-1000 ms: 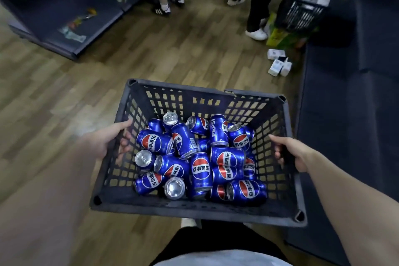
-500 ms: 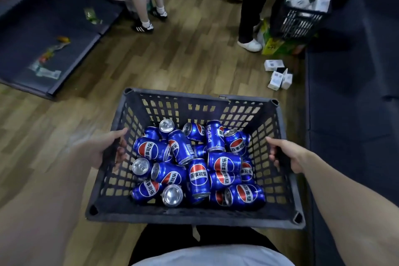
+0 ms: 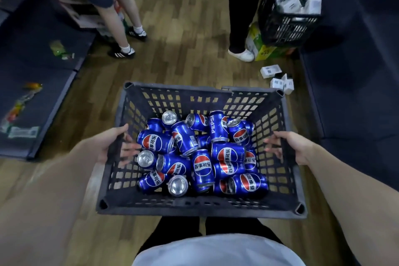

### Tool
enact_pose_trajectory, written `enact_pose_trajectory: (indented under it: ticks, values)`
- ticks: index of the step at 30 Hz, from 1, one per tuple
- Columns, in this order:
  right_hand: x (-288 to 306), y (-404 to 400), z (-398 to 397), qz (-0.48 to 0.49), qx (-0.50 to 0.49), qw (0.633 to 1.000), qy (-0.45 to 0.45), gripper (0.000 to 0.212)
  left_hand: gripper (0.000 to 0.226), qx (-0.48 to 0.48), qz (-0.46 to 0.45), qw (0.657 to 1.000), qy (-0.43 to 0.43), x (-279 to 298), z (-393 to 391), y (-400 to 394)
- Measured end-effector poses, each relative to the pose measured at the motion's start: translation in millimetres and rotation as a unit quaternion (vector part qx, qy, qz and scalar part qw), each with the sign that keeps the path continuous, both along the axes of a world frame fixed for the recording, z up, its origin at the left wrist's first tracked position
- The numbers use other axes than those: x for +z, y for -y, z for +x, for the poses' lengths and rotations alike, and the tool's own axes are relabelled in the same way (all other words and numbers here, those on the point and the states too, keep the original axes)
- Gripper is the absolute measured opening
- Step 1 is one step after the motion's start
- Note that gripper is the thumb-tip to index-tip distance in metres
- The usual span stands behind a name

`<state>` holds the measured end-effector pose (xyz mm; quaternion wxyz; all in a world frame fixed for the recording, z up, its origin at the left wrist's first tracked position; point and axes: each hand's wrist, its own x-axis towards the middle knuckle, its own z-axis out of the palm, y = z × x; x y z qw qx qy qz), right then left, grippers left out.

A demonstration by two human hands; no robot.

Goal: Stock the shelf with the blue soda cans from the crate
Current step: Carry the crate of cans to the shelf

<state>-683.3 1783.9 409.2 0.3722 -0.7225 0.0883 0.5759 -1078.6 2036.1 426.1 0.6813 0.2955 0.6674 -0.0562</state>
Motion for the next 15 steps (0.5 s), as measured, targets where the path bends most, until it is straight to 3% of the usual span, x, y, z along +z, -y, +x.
enact_pose_trajectory:
  ticks: [7,15]
  values:
    - [-3.3,-95.2,15.7,0.030,-0.018,0.999,-0.004,0.028,0.046,-0.051,0.020,0.998,-0.010,14.0,36.0,-123.3]
    - [-19.9,-220.5,86.5,0.026,0.007,1.000,-0.010,0.034,0.050,-0.032,0.010,0.999,-0.033,-8.5,99.5,-228.4]
